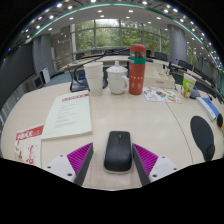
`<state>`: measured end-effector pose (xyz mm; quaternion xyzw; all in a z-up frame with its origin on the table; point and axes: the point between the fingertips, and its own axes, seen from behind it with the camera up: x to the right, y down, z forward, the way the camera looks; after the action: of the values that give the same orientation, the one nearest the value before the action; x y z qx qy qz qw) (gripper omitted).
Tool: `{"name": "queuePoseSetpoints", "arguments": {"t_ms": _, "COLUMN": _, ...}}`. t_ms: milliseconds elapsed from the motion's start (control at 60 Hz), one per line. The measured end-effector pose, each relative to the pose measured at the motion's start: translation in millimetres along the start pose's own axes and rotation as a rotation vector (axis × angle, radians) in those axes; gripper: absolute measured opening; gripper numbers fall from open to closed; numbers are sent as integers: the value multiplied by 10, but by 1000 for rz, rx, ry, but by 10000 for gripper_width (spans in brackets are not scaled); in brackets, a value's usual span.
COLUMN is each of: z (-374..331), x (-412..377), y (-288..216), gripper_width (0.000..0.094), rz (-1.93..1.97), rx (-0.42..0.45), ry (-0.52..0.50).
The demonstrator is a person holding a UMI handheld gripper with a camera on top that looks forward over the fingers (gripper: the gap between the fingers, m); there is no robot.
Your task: Arrange mouse
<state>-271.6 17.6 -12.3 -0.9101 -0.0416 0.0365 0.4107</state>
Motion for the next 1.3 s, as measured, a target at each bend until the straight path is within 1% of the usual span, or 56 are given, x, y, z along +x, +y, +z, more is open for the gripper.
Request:
{"name": "queuePoseSetpoints", "arguments": {"t_ms": 50, "z": 41, "x": 53, "y": -19, "gripper_width": 673, "rz": -15, "rx": -10, "ry": 26}}
{"name": "queuePoseSetpoints", "arguments": {"t_ms": 117, "z": 80, "x": 144, "y": -26, "gripper_width": 480, "rz": -35, "rx": -11, "ry": 58}}
{"name": "queuePoseSetpoints", "arguments": {"t_ms": 183, "z": 88, "x": 128, "y": -28, "gripper_width": 455, "rz": -40, "rx": -12, "ry": 36}}
{"name": "queuePoseSetpoints", "arguments": {"t_ms": 300, "z": 79, "x": 122, "y": -37, "gripper_width": 362, "rz": -58, "rx": -11, "ry": 4}}
{"name": "queuePoseSetpoints", "arguments": {"t_ms": 367, "z": 39, "x": 107, "y": -55, "gripper_width": 327, "rz": -61, "rx": -17, "ry": -28}}
{"name": "queuePoseSetpoints", "arguments": {"t_ms": 400, "z": -14, "x": 128, "y": -123, "gripper_width": 314, "rz": -66, "rx": -4, "ry": -31}}
{"name": "queuePoseSetpoints", "arguments": {"t_ms": 467, "z": -221, "x": 189, "y": -313, "gripper_width": 311, "rz": -90, "rx": 36, "ry": -41}}
{"name": "queuePoseSetpoints", "arguments": {"t_ms": 550, "z": -590, "x": 363, "y": -692, "gripper_width": 310, "rz": -83, "rx": 114, "ry": -56}}
{"name": "queuePoseSetpoints", "arguments": {"t_ms": 667, "z": -1158, "x": 1001, "y": -1309, "gripper_width": 310, "rz": -63, "rx": 251, "ry": -9}}
{"name": "queuePoseSetpoints", "arguments": {"t_ms": 733, "z": -1340, "x": 1495, "y": -1498, "gripper_width": 309, "rz": -66, "rx": 286, "ry": 28}}
{"name": "queuePoseSetpoints", "arguments": {"t_ms": 783, "z": -1373, "x": 1867, "y": -1523, "gripper_width": 308, "rz": -70, "rx": 292, "ry": 57}}
{"name": "queuePoseSetpoints", "arguments": {"t_ms": 817, "z": -1331, "x": 2141, "y": -1554, "gripper_width": 308, "rz": -71, "rx": 281, "ry": 76}}
{"name": "queuePoseSetpoints", "arguments": {"t_ms": 867, "z": -1233, "x": 2499, "y": -1436, "gripper_width": 308, "rz": -78, "rx": 254, "ry": 97}}
{"name": "queuePoseSetpoints", "arguments": {"t_ms": 983, "z": -873, "x": 3199, "y": -1045, "gripper_width": 308, "rz": -68, "rx": 163, "ry": 115}}
{"name": "queuePoseSetpoints", "arguments": {"t_ms": 1100, "z": -493, "x": 3593, "y": -586, "gripper_width": 309, "rz": -69, "rx": 83, "ry": 98}}
{"name": "queuePoseSetpoints", "arguments": {"t_ms": 1150, "z": -348, "x": 3684, "y": -463, "gripper_width": 315, "rz": -63, "rx": 64, "ry": 90}}
{"name": "queuePoseSetpoints", "arguments": {"t_ms": 1300, "z": -115, "x": 3826, "y": -146, "gripper_width": 472, "rz": -31, "rx": -12, "ry": 44}}
